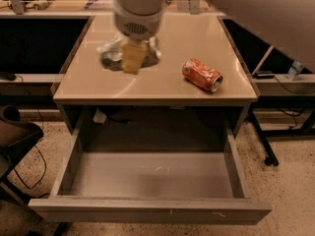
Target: Place 7up can into top drawer
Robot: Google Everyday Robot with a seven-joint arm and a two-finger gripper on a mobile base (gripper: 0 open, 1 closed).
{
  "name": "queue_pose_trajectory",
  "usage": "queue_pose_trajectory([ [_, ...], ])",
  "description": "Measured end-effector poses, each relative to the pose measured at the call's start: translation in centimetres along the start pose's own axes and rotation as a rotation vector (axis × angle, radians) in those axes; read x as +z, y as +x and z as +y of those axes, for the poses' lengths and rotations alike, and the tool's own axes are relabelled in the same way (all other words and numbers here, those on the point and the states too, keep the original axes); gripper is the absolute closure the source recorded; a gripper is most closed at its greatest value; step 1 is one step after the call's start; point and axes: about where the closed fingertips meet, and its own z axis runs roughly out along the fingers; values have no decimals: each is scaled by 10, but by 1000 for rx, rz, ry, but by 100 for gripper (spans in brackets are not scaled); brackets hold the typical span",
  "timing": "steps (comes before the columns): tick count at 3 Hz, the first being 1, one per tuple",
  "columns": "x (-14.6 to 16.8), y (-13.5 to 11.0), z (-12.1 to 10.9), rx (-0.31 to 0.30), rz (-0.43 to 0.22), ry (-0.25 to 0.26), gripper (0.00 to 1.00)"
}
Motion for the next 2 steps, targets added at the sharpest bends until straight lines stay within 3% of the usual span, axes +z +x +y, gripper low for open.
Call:
queue_pose_trajectory([
  [1, -20, 94, 28, 177, 33, 32, 100],
  [2, -14, 117, 41, 213, 60, 15, 100],
])
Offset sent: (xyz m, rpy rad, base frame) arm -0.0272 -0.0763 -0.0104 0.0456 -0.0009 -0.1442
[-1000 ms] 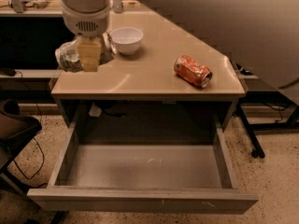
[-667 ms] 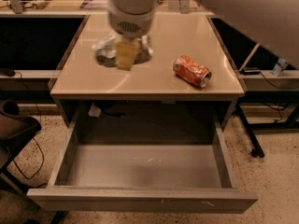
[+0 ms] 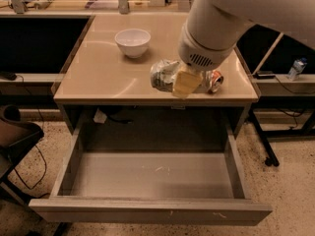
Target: Place 7up can into top drawer
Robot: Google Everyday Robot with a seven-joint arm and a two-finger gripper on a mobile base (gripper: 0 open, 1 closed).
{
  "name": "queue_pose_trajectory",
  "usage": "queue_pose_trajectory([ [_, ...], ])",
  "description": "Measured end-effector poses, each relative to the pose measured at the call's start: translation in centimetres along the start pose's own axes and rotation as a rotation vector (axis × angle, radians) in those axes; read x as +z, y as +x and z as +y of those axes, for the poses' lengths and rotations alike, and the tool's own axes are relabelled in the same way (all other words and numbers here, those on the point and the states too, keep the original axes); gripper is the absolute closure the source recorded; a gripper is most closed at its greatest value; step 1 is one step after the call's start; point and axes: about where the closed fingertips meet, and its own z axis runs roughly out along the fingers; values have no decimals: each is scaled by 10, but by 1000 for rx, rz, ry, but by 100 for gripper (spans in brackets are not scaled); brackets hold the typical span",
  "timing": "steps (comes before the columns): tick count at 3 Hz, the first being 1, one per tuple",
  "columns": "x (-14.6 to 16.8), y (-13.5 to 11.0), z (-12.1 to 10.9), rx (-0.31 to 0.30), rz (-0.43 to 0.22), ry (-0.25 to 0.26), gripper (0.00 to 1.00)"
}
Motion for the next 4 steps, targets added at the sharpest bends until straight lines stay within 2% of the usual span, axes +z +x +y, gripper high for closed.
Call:
queue_pose_trajectory([
  [1, -1, -1, -1, -1, -2, 1, 100],
  [2, 34, 1, 27, 15, -3, -41, 100],
  [3, 131, 11, 92, 141, -5, -188, 100],
  [4, 230, 43, 158, 281, 42, -337, 100],
])
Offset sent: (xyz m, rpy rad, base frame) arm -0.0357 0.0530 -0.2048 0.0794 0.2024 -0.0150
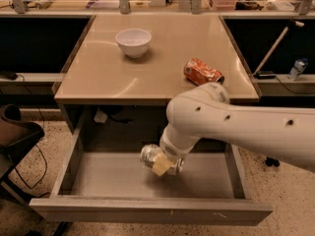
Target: Place 7up can into top drawer
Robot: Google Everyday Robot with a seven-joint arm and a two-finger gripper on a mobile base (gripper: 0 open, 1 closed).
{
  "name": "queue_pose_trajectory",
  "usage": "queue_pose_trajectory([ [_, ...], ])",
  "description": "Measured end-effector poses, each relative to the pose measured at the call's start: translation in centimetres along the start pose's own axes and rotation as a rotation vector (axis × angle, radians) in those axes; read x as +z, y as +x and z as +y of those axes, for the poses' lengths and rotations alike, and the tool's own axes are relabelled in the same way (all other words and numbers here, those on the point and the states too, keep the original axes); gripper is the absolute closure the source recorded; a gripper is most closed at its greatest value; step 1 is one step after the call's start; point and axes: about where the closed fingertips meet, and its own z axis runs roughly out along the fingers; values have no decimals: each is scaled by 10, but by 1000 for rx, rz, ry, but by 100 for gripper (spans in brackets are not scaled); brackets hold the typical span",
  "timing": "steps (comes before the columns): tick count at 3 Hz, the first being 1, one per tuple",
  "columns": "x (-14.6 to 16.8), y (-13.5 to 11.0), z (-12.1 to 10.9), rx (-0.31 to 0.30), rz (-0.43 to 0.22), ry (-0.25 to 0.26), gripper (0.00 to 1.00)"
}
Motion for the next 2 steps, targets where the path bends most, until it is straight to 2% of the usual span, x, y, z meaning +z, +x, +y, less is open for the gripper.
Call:
queue_pose_trajectory([
  [1, 62, 27, 8, 89, 42, -64, 100],
  [2, 69, 29, 10, 98, 47, -75, 81],
])
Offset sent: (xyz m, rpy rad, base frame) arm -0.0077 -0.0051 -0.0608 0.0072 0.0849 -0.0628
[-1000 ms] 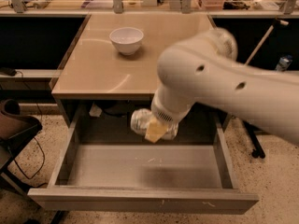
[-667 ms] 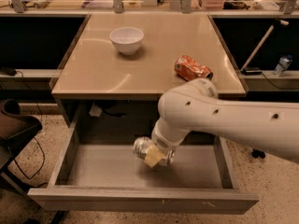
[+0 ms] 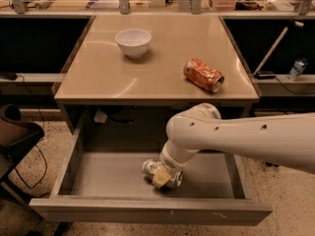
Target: Place 7up can into top drawer
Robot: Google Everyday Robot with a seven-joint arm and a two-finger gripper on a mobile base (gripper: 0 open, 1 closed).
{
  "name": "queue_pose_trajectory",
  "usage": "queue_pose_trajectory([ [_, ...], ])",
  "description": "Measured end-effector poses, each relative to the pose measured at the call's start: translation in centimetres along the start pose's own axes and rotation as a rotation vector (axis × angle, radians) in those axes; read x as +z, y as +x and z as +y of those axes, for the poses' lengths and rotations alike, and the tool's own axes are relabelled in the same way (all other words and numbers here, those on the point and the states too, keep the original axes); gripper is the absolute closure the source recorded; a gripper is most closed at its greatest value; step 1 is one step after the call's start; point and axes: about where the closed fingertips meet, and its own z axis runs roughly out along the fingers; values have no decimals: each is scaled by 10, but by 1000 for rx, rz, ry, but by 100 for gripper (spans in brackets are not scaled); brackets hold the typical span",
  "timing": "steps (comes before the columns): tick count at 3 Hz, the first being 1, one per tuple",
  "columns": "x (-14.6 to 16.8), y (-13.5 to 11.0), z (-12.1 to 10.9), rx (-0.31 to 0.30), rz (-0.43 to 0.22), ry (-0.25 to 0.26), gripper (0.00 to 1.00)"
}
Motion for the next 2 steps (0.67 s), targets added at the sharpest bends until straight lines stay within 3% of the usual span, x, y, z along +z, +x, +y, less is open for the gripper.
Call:
queue_pose_trajectory([
  [2, 0, 0, 0, 0, 0, 0, 34],
])
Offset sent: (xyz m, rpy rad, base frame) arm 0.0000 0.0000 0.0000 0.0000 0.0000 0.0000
